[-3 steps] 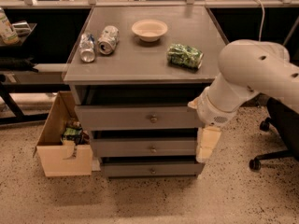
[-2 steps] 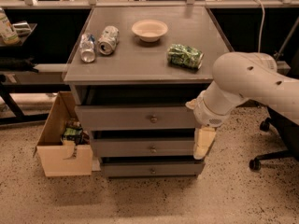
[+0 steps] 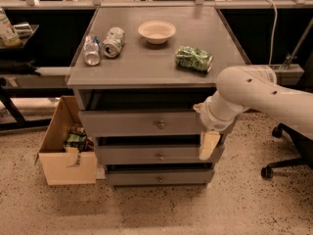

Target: Open top drawer

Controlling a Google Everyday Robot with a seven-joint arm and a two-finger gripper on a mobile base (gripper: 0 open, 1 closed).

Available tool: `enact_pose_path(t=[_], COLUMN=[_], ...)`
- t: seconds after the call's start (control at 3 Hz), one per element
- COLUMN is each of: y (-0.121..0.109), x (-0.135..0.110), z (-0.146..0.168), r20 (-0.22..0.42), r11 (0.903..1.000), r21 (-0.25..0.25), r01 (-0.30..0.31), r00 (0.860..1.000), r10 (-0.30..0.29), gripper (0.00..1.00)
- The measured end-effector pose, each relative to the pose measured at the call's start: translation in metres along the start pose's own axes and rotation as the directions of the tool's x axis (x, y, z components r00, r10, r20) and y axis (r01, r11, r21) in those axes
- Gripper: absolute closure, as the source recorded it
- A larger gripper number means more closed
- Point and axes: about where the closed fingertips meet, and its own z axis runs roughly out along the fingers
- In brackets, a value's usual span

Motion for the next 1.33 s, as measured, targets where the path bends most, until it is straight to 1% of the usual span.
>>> enact_pose_path(t=[0.33,0.67,1.0,1.33], y=[-0.017,-0.033,-0.046,-0.048], x=[0.007,0.012,0.009,0.007], z=[0.017,0.034,0.046,0.058], r20=[0.0,0.001,-0.006,-0.017], r11=[1.0,0.9998,0.9996,0.9989], r21=[0.003,-0.013,-0.025,-0.045], r01=[-0.008,-0.017,-0.012,-0.009], r00=[1.0,1.0,1.0,1.0], r10=[0.008,0.017,0.012,0.009], gripper=[0.0,0.0,0.0,0.19])
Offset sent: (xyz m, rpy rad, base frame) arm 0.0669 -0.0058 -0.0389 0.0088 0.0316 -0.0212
